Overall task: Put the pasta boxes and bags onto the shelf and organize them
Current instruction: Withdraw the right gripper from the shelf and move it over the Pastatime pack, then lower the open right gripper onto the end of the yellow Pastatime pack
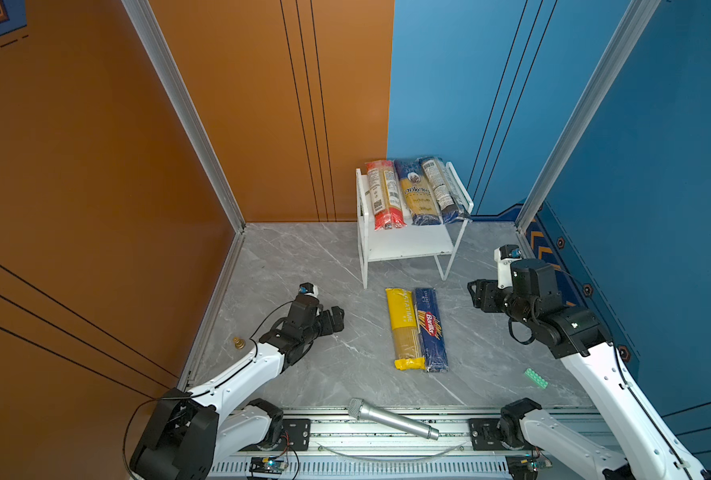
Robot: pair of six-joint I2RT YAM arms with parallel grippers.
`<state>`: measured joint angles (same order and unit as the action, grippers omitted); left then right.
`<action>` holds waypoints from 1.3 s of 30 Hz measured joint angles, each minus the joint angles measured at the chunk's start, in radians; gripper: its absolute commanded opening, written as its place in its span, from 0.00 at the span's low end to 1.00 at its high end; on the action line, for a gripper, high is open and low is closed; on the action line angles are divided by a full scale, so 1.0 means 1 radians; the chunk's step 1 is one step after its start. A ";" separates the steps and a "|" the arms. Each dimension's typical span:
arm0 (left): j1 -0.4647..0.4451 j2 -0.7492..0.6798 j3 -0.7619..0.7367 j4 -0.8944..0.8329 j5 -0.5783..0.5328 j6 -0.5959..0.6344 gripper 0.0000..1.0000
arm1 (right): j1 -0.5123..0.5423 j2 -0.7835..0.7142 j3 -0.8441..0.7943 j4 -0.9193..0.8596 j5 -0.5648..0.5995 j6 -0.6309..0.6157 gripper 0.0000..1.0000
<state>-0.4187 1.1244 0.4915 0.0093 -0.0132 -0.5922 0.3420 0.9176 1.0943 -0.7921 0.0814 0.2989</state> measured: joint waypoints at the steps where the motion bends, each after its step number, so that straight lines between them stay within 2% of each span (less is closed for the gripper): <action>1: 0.000 0.006 0.002 0.001 0.002 0.000 0.98 | 0.003 -0.009 -0.023 0.001 -0.003 0.013 0.71; 8: -0.003 0.036 0.010 0.024 0.023 -0.011 0.98 | 0.055 -0.058 -0.188 0.061 -0.037 0.111 0.72; 17: -0.033 0.043 0.010 0.040 0.033 -0.041 0.98 | 0.191 -0.058 -0.385 0.179 -0.027 0.227 0.71; 27: -0.089 0.049 0.016 0.053 0.033 -0.083 0.98 | 0.303 -0.021 -0.473 0.308 -0.013 0.299 0.72; 39: -0.113 0.085 0.014 0.161 0.084 -0.170 0.98 | 0.325 0.014 -0.537 0.414 -0.040 0.332 0.72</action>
<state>-0.5316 1.2095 0.5056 0.1699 0.0711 -0.7620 0.6670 0.9321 0.5575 -0.3782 0.0418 0.6308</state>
